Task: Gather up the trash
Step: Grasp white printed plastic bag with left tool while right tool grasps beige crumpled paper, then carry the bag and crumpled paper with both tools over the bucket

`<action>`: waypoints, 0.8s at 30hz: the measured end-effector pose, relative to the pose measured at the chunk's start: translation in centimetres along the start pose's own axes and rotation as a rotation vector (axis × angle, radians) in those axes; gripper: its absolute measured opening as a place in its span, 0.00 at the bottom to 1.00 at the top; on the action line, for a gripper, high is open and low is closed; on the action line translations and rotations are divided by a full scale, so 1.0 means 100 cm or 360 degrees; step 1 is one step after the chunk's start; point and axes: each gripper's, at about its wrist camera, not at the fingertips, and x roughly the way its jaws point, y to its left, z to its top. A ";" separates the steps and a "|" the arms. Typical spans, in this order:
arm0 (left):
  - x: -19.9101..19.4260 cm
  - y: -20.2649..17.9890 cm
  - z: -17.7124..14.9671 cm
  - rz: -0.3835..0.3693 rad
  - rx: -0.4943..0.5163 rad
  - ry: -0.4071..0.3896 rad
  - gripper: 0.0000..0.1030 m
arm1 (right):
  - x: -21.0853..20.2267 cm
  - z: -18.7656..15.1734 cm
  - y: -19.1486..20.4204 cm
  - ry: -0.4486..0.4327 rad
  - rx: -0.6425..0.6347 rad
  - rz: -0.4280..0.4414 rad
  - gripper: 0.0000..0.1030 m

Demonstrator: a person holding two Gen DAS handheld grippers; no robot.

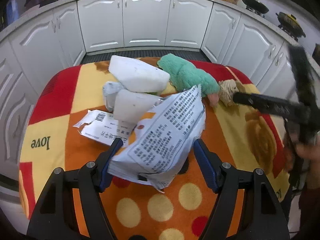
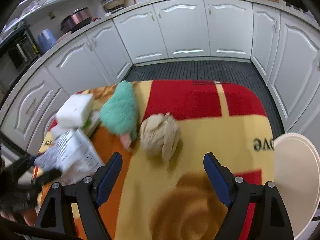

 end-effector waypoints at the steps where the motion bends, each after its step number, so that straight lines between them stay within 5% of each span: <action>1: 0.002 -0.002 0.000 0.0011 0.0005 0.0010 0.69 | 0.007 0.004 -0.002 0.0015 0.0017 0.0001 0.79; 4: 0.002 -0.003 0.000 -0.0012 -0.0014 -0.0010 0.63 | 0.028 0.011 -0.009 0.0059 0.0102 0.0069 0.72; 6: 0.001 -0.002 -0.003 -0.0045 -0.0047 -0.0003 0.56 | 0.034 0.013 -0.009 0.0059 0.0112 0.0091 0.41; 8: -0.001 -0.004 -0.005 -0.0061 -0.0061 -0.0003 0.52 | 0.032 0.010 -0.005 0.0062 0.0063 0.0087 0.30; 12: -0.020 -0.010 -0.016 -0.0090 -0.0068 -0.0055 0.40 | 0.002 -0.005 -0.003 -0.0002 0.0020 0.0157 0.29; 24: -0.049 -0.041 -0.032 -0.0155 -0.0086 -0.0120 0.26 | -0.064 -0.056 -0.027 -0.0105 0.0083 0.0183 0.29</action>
